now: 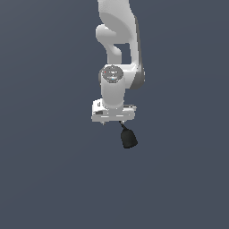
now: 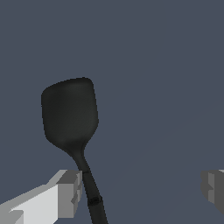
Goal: Pick up the object and move it to a goal position.
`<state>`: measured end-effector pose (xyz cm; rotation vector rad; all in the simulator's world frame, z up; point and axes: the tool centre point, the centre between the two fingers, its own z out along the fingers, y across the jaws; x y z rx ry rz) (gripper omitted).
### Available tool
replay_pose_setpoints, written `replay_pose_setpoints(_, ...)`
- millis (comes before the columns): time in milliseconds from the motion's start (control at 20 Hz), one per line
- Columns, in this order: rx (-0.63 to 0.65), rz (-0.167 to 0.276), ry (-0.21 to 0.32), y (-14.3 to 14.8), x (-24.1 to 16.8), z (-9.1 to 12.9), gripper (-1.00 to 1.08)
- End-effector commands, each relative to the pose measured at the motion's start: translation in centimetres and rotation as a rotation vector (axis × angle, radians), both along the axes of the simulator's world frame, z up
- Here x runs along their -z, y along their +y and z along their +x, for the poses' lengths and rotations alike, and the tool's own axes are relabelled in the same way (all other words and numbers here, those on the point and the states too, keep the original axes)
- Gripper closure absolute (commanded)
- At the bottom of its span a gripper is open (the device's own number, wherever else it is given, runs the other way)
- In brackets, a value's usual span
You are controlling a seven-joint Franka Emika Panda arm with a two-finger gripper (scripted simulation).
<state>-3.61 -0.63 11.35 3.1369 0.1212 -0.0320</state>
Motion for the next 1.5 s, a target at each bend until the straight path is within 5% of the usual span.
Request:
replay_pose_setpoints(0, -0.063, 0.000, -0.003, 0.9, 1.1, -1.1, -0.92)
replay_pose_setpoints(600, -0.294, 0.005, -0.019, 4.1, 4.4, -5.5, -0.92)
replay_pose_setpoints(1450, -0.309, 0.006, -0.019, 4.3, 8.4, -5.9, -0.92)
